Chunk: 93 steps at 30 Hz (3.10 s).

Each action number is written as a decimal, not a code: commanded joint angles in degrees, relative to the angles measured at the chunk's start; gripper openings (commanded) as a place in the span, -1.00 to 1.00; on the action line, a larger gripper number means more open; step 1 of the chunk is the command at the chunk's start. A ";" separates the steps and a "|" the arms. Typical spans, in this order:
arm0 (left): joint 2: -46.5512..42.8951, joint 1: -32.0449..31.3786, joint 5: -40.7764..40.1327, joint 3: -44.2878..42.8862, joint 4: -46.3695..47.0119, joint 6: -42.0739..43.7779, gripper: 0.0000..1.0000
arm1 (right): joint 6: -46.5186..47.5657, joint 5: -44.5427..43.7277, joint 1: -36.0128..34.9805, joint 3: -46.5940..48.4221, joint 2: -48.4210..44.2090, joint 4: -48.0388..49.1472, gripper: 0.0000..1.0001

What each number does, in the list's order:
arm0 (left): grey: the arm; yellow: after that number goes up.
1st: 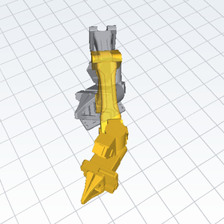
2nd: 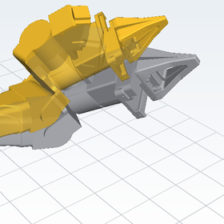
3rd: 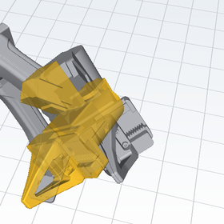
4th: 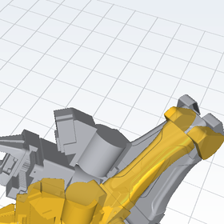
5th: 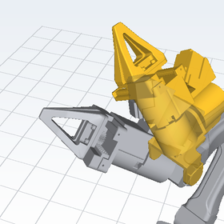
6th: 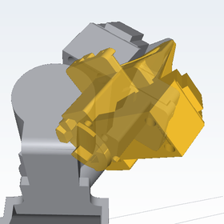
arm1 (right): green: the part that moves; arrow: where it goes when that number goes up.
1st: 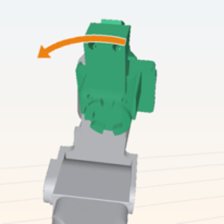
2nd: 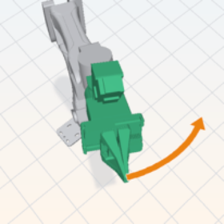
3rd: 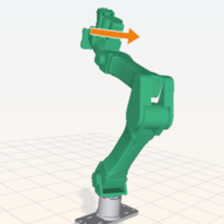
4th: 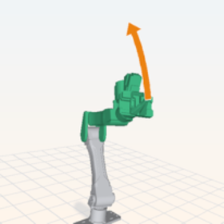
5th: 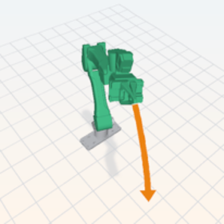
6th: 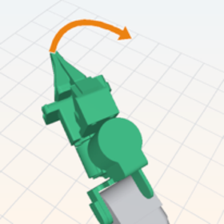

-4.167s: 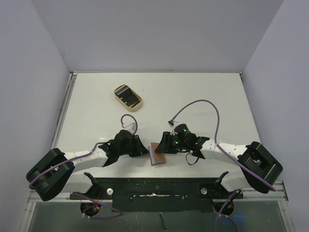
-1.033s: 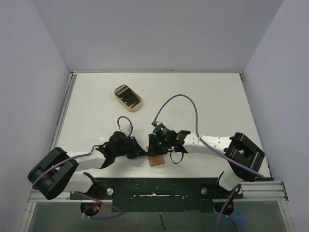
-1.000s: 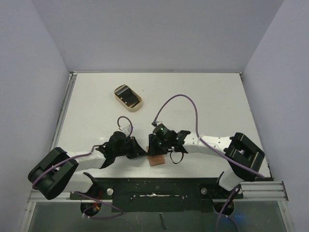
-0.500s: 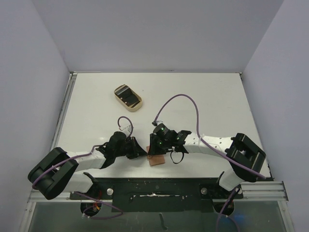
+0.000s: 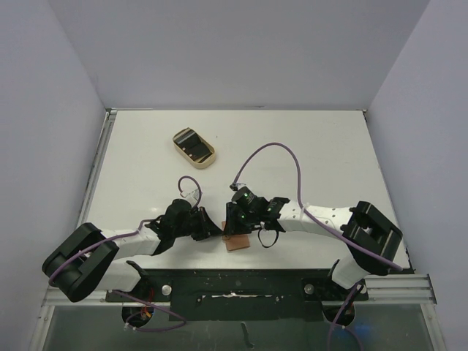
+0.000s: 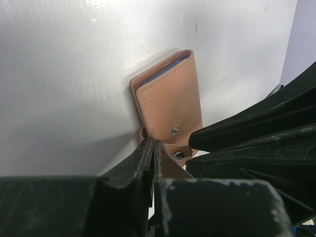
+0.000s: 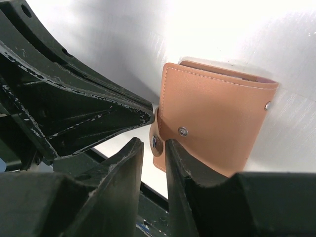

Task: Put the credit cards into the card holder
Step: Close the card holder at the center of the board.

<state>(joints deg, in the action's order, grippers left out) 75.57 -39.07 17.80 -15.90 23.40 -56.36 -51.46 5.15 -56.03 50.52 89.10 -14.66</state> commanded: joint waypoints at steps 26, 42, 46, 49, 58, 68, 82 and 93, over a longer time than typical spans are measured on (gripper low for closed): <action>-4.18 1.57 -2.71 -1.94 0.16 -0.80 -0.71 | 0.31 -1.27 0.81 -2.19 -3.51 3.73 -1.00; 7.55 3.48 2.16 -4.25 10.09 -0.29 -0.51 | 2.71 -1.49 1.03 -2.89 -3.15 5.35 -1.00; 9.48 3.47 3.18 -3.73 12.92 -1.02 -0.50 | 3.49 -1.69 1.04 -2.71 -3.05 5.58 -1.00; 10.60 3.48 3.94 -4.26 13.42 -0.95 -0.51 | 3.91 -1.84 1.03 -2.79 -2.97 5.67 -1.00; 12.14 3.48 5.25 -5.19 14.04 -0.89 -0.96 | 5.00 -3.66 1.06 -3.44 -3.18 5.73 -1.00; 13.29 3.23 7.31 -4.32 16.39 -0.10 -1.00 | 5.38 -5.99 1.09 -5.33 -4.43 7.10 -1.00; 13.55 3.06 6.89 -4.96 14.60 1.03 -1.00 | 5.33 -5.02 3.19 -6.73 -5.35 7.57 -1.00; 14.02 3.08 6.80 -5.19 14.00 1.57 -1.00 | 4.49 -3.85 3.82 -6.32 -3.47 6.92 -1.00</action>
<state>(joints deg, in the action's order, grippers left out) 88.97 -35.90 24.05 -19.46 36.18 -56.29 -46.89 1.78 -53.12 44.01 86.02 -9.43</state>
